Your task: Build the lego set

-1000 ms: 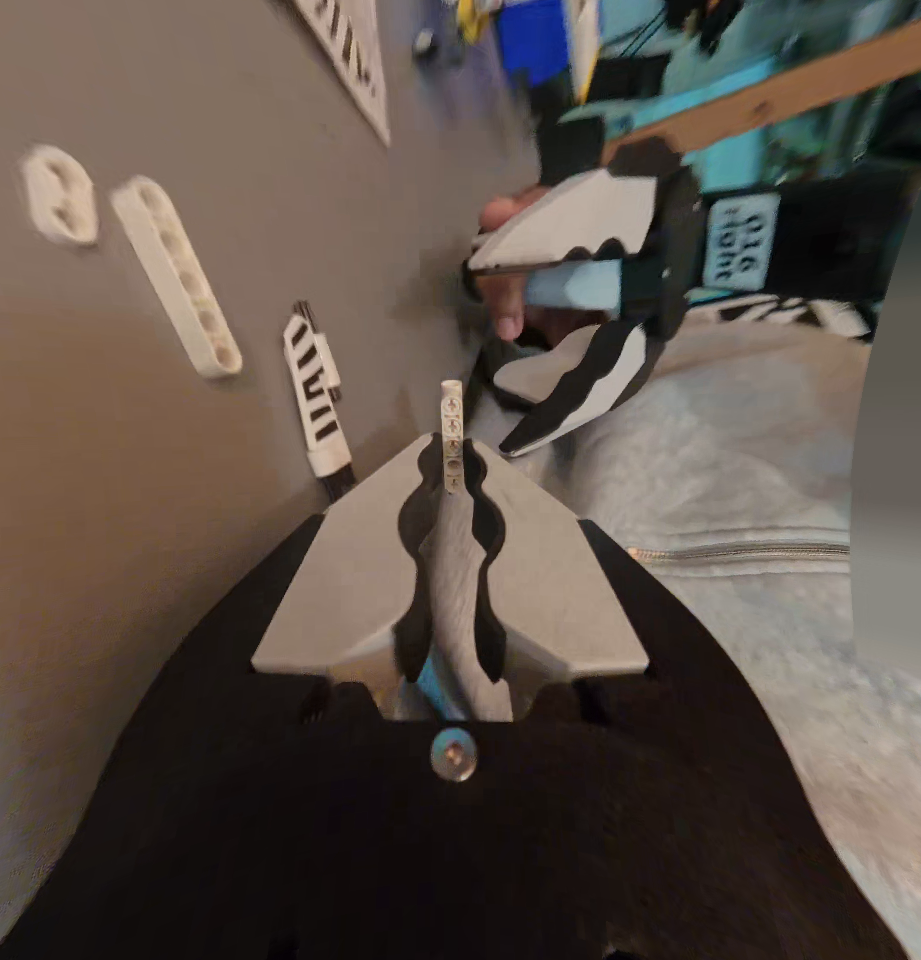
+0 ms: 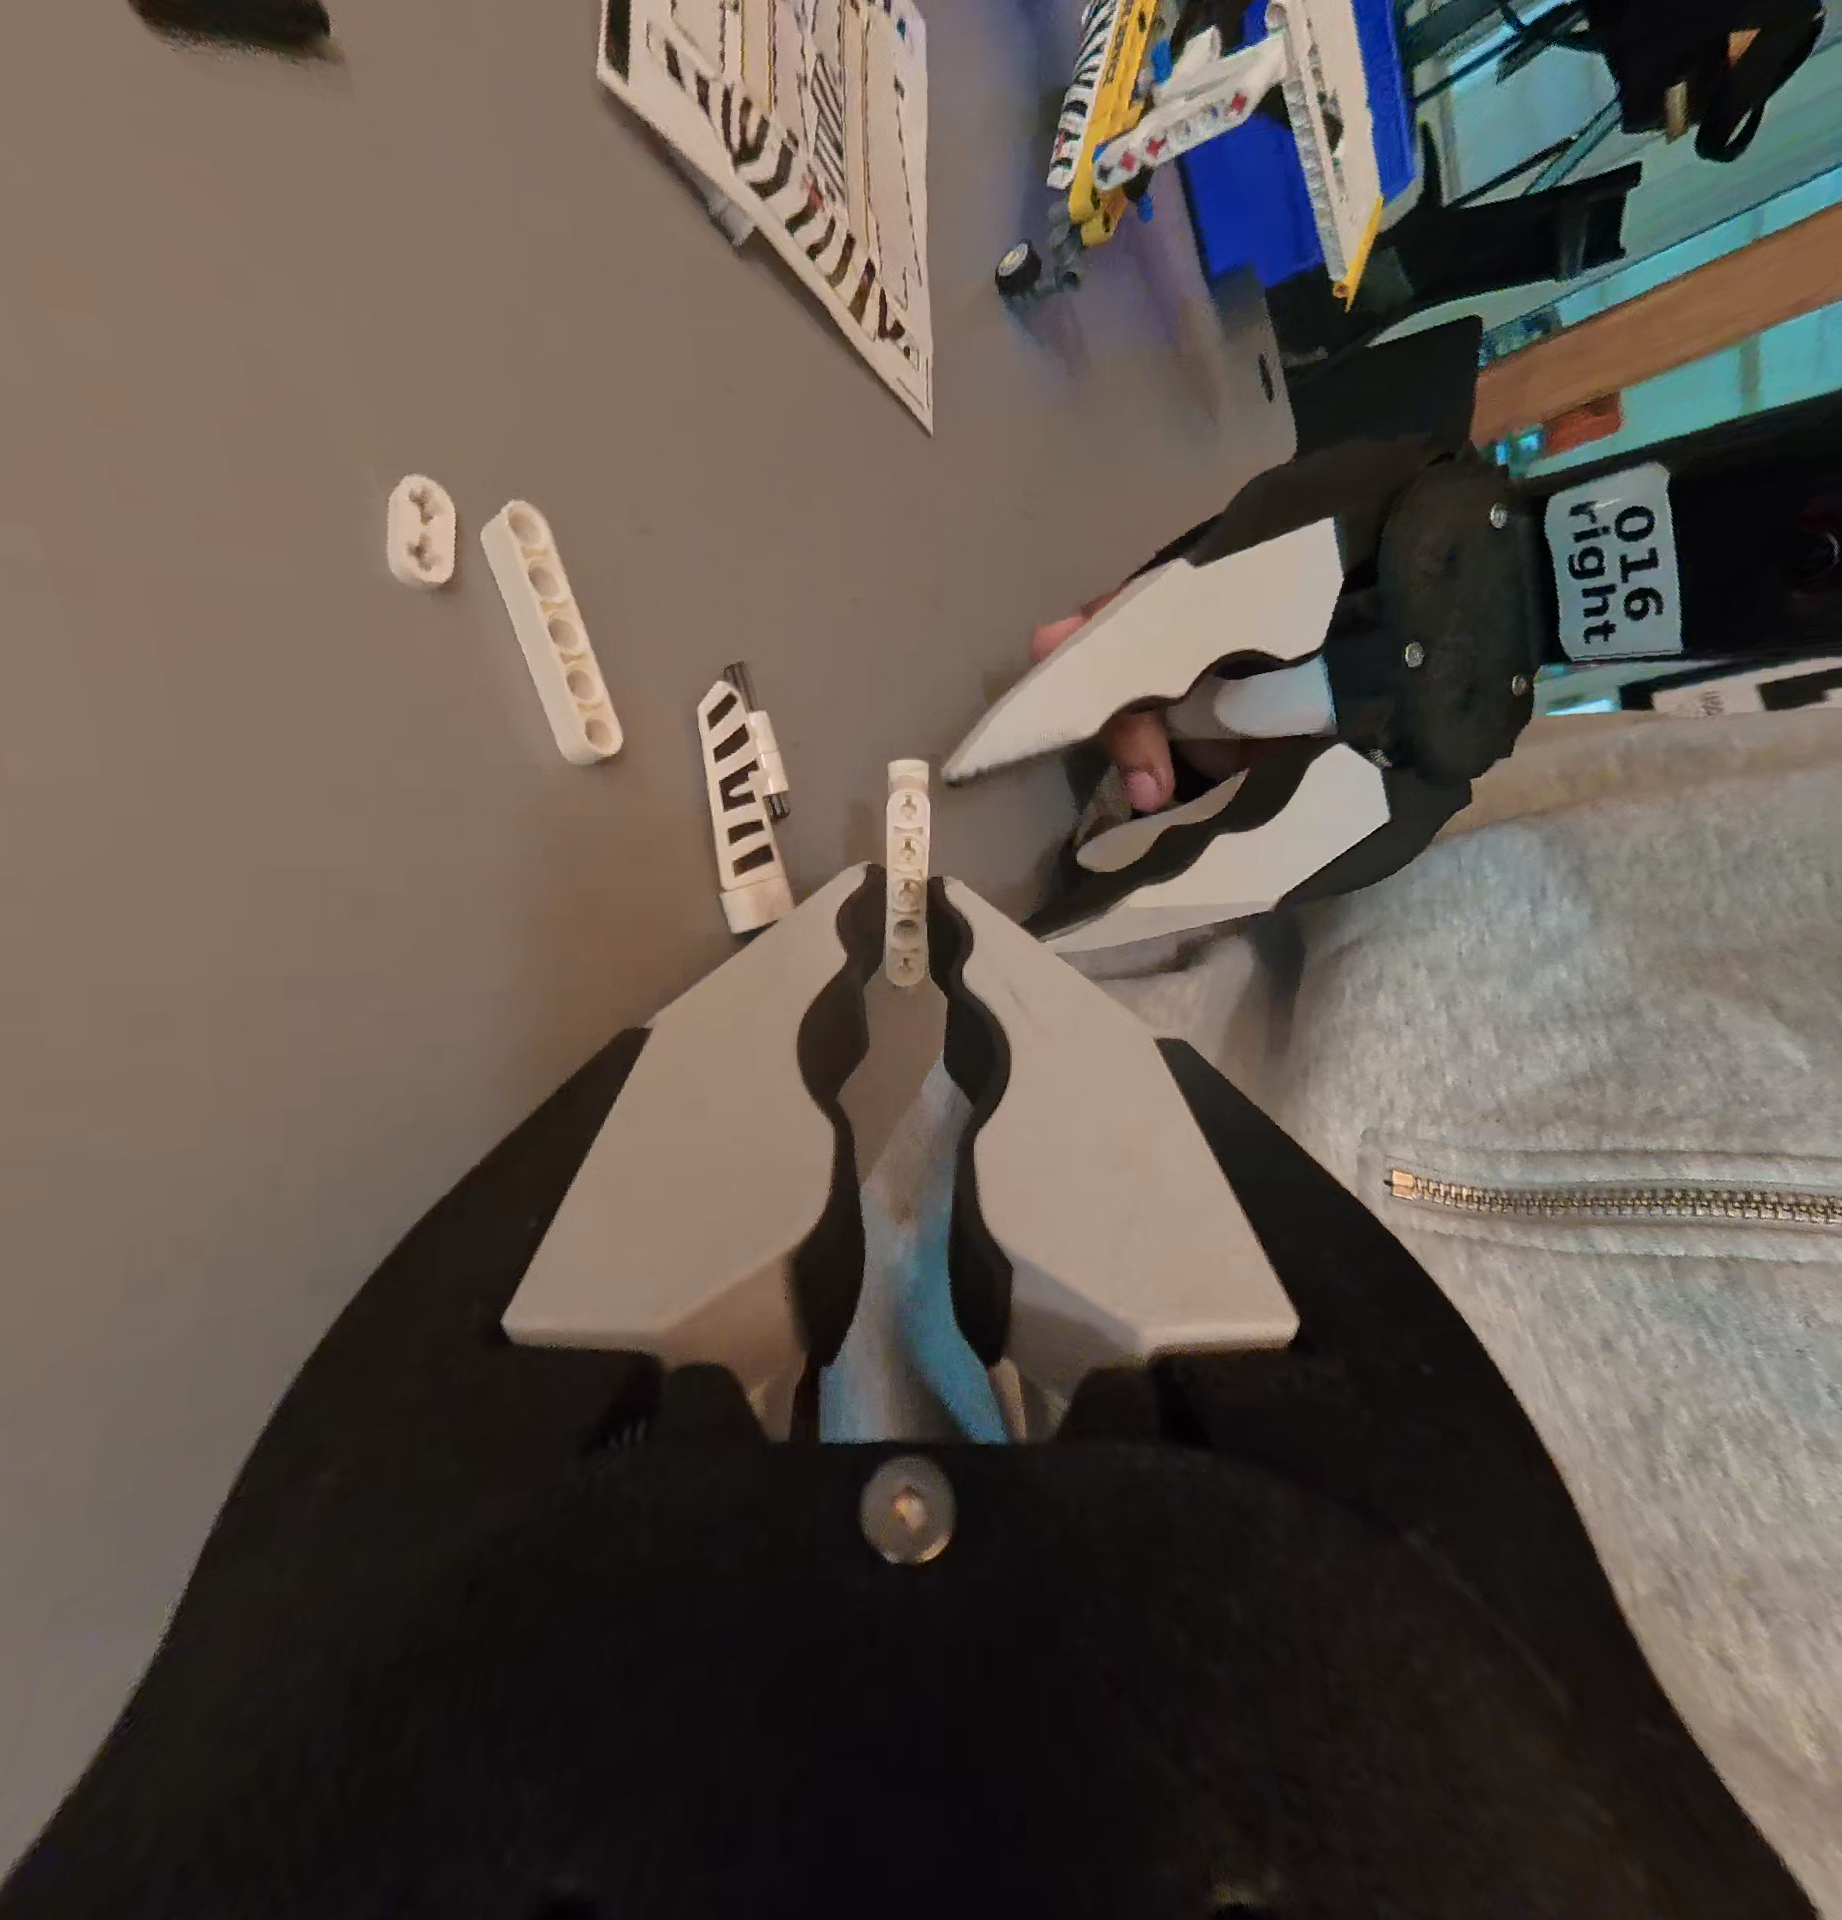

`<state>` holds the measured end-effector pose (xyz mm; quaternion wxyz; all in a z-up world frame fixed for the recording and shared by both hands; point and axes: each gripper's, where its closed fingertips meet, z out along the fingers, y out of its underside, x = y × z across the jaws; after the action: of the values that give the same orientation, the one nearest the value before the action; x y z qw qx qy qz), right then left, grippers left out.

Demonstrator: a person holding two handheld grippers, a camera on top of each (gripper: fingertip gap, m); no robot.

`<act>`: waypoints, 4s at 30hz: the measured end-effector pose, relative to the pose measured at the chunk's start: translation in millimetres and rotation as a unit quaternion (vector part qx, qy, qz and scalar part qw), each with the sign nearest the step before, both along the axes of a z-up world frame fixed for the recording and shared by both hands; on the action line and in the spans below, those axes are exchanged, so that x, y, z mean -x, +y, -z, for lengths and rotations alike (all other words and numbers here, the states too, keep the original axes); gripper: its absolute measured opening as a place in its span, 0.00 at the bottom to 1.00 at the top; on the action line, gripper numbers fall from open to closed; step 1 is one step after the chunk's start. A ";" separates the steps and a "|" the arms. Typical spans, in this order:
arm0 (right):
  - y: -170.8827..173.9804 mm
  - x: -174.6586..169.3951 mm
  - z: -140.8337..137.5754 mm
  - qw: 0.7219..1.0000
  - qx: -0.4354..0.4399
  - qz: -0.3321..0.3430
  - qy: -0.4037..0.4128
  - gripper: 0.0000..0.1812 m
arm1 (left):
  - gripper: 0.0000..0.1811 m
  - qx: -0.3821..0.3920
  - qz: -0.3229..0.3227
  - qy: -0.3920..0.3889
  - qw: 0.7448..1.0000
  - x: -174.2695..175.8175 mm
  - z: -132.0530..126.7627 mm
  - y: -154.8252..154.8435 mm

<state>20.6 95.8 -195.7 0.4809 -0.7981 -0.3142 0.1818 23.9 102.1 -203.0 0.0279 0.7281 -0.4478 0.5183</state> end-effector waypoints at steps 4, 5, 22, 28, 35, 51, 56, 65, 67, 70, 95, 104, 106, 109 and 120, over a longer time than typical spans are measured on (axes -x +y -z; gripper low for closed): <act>-3.8 3.0 -2.4 0.999 0.031 0.000 0.044 0.14 | 0.03 -0.078 -0.007 0.040 0.996 0.2 7.8 0.6; -4.7 2.0 -1.0 0.998 0.040 0.000 0.046 0.14 | 0.03 -0.088 -0.002 0.050 0.995 0.6 8.9 -2.5; -14.8 6.5 20.5 0.989 0.136 -0.004 0.053 0.13 | 0.03 -0.136 0.005 0.108 0.985 -1.1 24.4 -19.4; -17.9 6.2 23.8 0.984 0.166 -0.006 0.070 0.16 | 0.03 -0.133 -0.002 0.100 0.986 -2.4 24.4 -18.9; -21.0 6.3 30.4 0.981 0.183 0.003 0.060 0.18 | 0.04 -0.162 -0.005 0.096 0.982 -6.1 23.8 -19.0; -21.0 -2.0 30.0 0.982 0.174 0.045 0.065 0.20 | 0.07 -0.179 0.002 0.032 0.983 -17.4 15.3 -30.3; -21.6 -5.6 30.1 0.981 0.171 0.058 0.063 0.21 | 0.07 -0.162 -0.002 -0.005 0.987 -22.6 9.1 -32.2; -26.9 -24.6 30.7 0.978 0.178 0.100 0.042 0.23 | 0.08 -0.157 -0.004 -0.068 0.985 -26.5 -4.5 -35.2; -28.3 -29.9 31.2 0.977 0.178 0.109 0.031 0.24 | 0.08 -0.156 -0.013 -0.086 0.984 -24.6 -9.9 -30.9; -29.4 -34.4 31.0 0.978 0.171 0.115 0.017 0.24 | 0.08 -0.162 -0.035 -0.114 0.980 -19.9 -19.3 -19.9; -20.6 1.3 33.8 0.984 0.161 0.081 0.010 0.13 | 0.06 -0.142 -0.074 -0.057 0.986 1.9 17.3 12.9; -15.9 -1.4 34.4 0.986 0.142 0.084 -0.024 0.12 | 0.06 -0.140 -0.078 -0.066 0.985 1.3 14.0 13.4; -15.0 -4.4 32.2 0.987 0.132 0.089 -0.029 0.13 | 0.06 -0.143 -0.087 -0.069 0.984 1.9 12.8 17.3; -12.7 -8.0 28.8 0.988 0.115 0.091 -0.039 0.19 | 0.07 -0.152 -0.095 -0.065 0.982 1.8 15.0 21.2; -2.3 -0.2 34.3 0.990 0.076 0.050 -0.110 0.21 | 0.05 -0.152 -0.092 -0.064 0.982 0.2 16.7 19.5</act>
<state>20.8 93.4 -230.0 0.3898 -0.8621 -0.3102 0.0922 23.7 121.5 -219.7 -0.1594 0.7272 -0.4537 0.4898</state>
